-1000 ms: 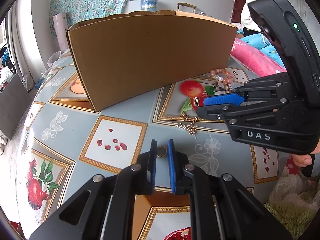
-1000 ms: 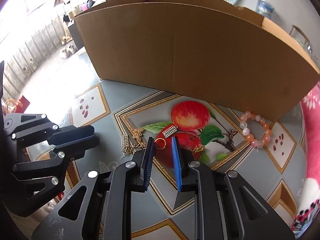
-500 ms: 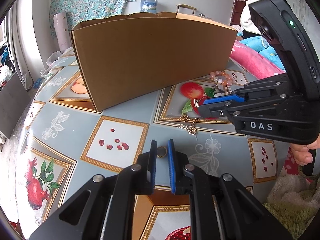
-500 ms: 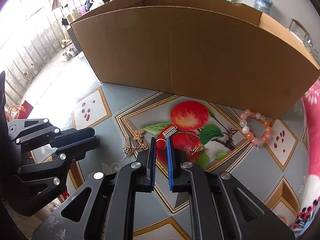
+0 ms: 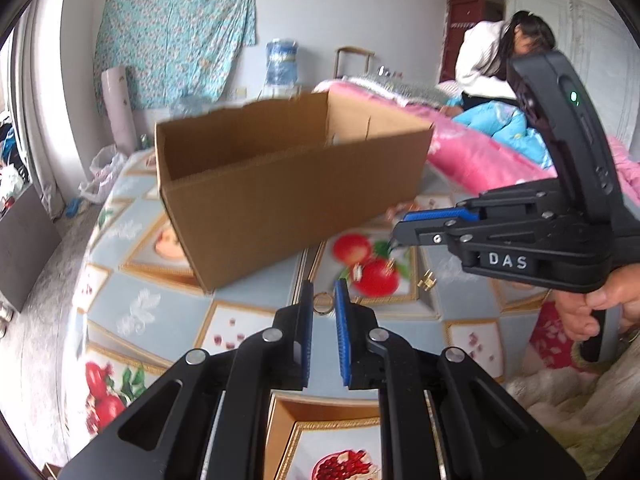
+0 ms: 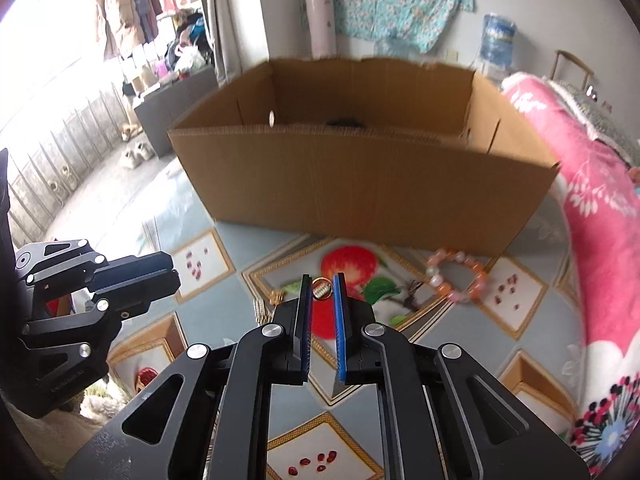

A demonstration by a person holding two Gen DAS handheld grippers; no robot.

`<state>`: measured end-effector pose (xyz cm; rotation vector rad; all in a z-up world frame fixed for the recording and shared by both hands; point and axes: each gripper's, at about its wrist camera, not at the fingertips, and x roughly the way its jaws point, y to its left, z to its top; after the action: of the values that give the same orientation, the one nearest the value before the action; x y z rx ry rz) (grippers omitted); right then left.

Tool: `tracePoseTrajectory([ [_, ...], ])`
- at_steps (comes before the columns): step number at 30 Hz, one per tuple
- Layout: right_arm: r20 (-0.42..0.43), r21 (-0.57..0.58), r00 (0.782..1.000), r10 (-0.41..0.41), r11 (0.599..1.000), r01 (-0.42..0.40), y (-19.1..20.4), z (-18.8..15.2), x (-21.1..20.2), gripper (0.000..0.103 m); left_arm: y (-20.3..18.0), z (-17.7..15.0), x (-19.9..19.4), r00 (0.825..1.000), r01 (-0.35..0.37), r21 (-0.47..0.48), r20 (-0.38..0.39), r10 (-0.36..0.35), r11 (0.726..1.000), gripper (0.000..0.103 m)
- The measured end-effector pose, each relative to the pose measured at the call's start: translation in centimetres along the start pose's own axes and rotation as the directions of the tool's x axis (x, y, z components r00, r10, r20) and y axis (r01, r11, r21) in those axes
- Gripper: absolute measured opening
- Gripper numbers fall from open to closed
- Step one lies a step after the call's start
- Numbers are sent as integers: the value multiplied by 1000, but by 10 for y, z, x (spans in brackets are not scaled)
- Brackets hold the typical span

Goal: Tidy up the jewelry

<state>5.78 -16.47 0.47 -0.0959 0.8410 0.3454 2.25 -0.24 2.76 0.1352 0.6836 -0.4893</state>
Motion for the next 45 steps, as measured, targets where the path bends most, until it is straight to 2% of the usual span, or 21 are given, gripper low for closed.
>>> tracePoseTrajectory([
  [3, 80, 2, 997, 0, 1000, -1, -8, 12, -25, 8, -1, 26, -14, 998, 3, 4, 64, -3, 1000, 10],
  [7, 200, -17, 979, 28, 1000, -25, -24, 39, -55, 8, 4, 69, -24, 990, 21, 25, 137, -24, 999, 10],
  [10, 255, -28, 966, 42, 999, -36, -37, 63, -62, 8, 11, 104, -10, 992, 42, 12, 116, -43, 999, 10],
  [13, 258, -22, 963, 80, 997, -77, -54, 90, -49, 8, 20, 133, 17, 997, 36, -3, 69, -36, 999, 10],
  [15, 213, 2, 969, 123, 992, -126, -67, 109, -25, 8, 28, 147, 43, 998, 61, -42, 21, -60, 997, 10],
  [17, 150, 32, 976, 155, 986, -162, -80, 124, 1, 8, 41, 156, 74, 994, 83, -115, -60, -91, 990, 10],
  [19, 93, 75, 982, 162, 983, -169, -88, 132, 14, 8, 51, 158, 101, 985, 104, -169, -122, -125, 980, 10],
  [23, 14, 127, 984, 176, 976, -177, -103, 145, 51, 11, 67, 156, 146, 953, 123, -277, -234, -191, 953, 11],
  [28, 42, 162, 985, 169, 971, -174, -108, 144, 48, 16, 72, 149, 161, 933, 140, -331, -273, -237, 933, 12],
  [32, 85, 192, 984, 156, 967, -170, -118, 140, 31, 16, 74, 144, 162, 930, 163, -347, -260, -261, 924, 18],
  [37, 135, 224, 983, 125, 963, -153, -130, 135, 9, 17, 79, 145, 144, 946, 168, -356, -204, -252, 919, 18],
  [42, 166, 236, 981, 102, 962, -140, -131, 121, -14, 27, 83, 143, 106, 964, 177, -352, -127, -235, 919, 18],
  [45, 166, 236, 980, 110, 960, -148, -124, 106, -25, 37, 80, 137, 77, 970, 194, -332, -77, -232, 923, 19],
])
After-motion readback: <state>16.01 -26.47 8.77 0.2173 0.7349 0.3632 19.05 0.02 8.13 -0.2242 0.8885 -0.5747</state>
